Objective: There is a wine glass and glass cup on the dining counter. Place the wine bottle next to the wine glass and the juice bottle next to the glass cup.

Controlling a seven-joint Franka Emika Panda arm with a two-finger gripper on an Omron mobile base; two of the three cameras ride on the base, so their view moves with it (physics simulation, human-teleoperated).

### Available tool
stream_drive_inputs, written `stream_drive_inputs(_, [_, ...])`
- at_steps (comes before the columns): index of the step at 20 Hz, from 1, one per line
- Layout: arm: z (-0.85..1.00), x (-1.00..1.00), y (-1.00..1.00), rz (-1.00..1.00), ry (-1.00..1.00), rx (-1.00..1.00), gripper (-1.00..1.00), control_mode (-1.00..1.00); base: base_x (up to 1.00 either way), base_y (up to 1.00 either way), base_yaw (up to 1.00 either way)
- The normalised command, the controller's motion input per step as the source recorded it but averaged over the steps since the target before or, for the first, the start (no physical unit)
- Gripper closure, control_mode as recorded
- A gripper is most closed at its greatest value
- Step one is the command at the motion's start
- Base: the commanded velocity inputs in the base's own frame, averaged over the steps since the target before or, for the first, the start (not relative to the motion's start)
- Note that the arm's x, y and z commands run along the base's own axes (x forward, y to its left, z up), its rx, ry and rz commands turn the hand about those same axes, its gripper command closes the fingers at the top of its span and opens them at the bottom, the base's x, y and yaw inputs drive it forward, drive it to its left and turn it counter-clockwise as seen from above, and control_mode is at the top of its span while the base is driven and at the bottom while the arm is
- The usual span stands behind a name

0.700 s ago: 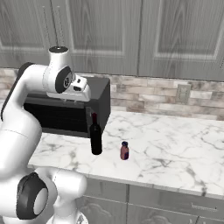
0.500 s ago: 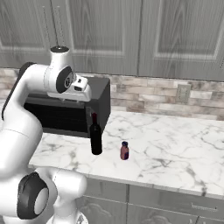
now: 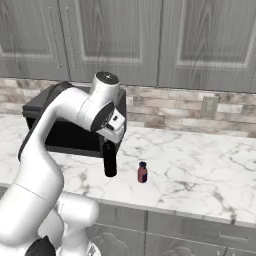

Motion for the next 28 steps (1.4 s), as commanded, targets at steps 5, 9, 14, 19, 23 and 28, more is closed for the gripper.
stream_drive_inputs(5, [-0.2, -0.36, -0.95, -0.44, 0.09, 0.47, -1.0, -1.0, 0.0, 0.0, 0.0])
stream_drive_inputs(9, [-0.13, -0.06, -1.0, -0.34, 0.04, 0.52, -1.0, -1.0, 0.0, 0.0, 0.0])
stream_drive_inputs(14, [-0.47, 0.04, -0.89, -0.14, 0.08, 0.41, -1.0, -1.0, 0.0, 0.0, 0.0])
stream_drive_inputs(19, [-0.32, 0.09, -0.78, -0.06, 0.0, 0.33, -1.0, -1.0, 0.0, 0.0, 0.0])
stream_drive_inputs(23, [-0.26, 0.08, -0.48, 0.0, 0.0, 0.35, -1.0, -1.0, 0.0, 0.0, 0.0])
stream_drive_inputs(28, [-0.29, 0.12, -0.29, 0.0, 0.02, 0.34, -1.0, -1.0, 0.0, 0.0, 0.0])
